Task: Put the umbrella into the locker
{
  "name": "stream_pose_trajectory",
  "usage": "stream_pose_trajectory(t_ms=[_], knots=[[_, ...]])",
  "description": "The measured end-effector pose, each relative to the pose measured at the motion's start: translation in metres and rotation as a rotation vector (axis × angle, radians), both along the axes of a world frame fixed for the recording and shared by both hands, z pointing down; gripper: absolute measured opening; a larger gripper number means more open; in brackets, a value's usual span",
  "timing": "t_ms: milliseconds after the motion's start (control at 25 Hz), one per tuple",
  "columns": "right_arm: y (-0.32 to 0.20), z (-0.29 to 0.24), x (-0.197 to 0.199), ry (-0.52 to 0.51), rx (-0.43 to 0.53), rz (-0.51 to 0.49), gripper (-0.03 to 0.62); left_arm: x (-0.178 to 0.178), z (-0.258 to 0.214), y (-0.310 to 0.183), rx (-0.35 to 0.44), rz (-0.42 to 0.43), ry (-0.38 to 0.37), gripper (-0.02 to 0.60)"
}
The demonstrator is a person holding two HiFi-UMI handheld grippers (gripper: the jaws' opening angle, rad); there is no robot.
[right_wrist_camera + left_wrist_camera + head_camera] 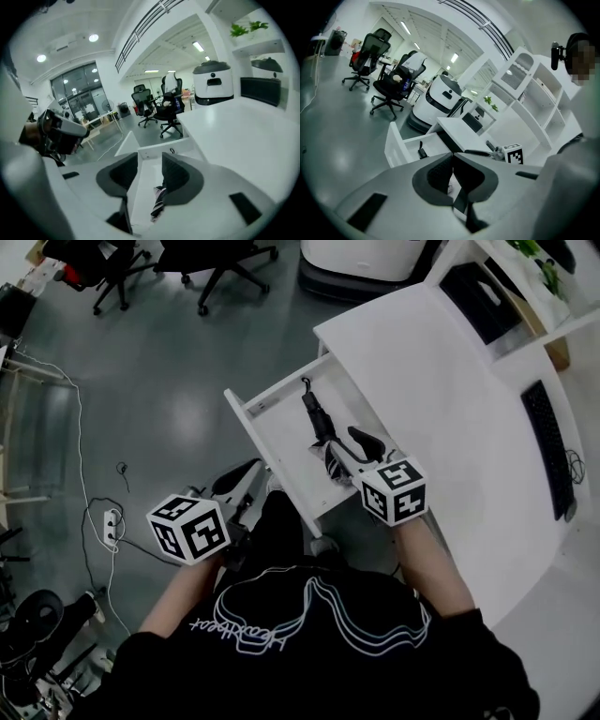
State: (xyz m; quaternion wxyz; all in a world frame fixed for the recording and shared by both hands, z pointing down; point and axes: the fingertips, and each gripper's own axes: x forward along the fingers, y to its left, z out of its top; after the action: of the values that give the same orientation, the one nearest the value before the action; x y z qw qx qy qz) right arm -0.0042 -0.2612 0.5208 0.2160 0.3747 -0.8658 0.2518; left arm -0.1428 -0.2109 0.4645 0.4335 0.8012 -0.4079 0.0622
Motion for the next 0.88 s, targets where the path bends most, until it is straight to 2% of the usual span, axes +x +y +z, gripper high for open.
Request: stream_pose_trajectory(t_ms=[160,240,320,400,560,600,720,880], knots=[[0.021,-0.045,0.022,-0.08,0.068,0.049,0.079,0.027,-0.031,0.02,0.08,0.054,0.0,0.005],[0.036,-0.062,0.029,-0.091,0.095,0.029,0.004,0.041,-0.051,0.03,0.126,0.081,0.004,0.005],[0.053,-0.081,0.032,-0.107,0.121,-0.018,0.004,0.056,-0.071,0.042,0.177,0.111,0.0,0.005],[0.07,-0.107,0.032,-0.173,0.143,-0.051,0.003,0.07,-0.09,0.055,0.231,0.141,-0.004,0.005],[0.094,-0.171,0.04,-0.435,0.139,-0.044,0.003,0.089,-0.119,0.075,0.287,0.175,0.055,0.005],[0.1,-0.184,0.044,-0.454,0.158,-0.052,0.003,0.092,-0.125,0.079,0.295,0.176,0.068,0.005],[0.114,-0.21,0.056,-0.416,0.24,-0.078,0.003,0.102,-0.143,0.089,0.341,0.18,0.061,0.005],[0.122,-0.23,0.078,-0.462,0.273,-0.003,0.003,0.122,-0.166,0.1,0.413,0.212,0.056,0.005]])
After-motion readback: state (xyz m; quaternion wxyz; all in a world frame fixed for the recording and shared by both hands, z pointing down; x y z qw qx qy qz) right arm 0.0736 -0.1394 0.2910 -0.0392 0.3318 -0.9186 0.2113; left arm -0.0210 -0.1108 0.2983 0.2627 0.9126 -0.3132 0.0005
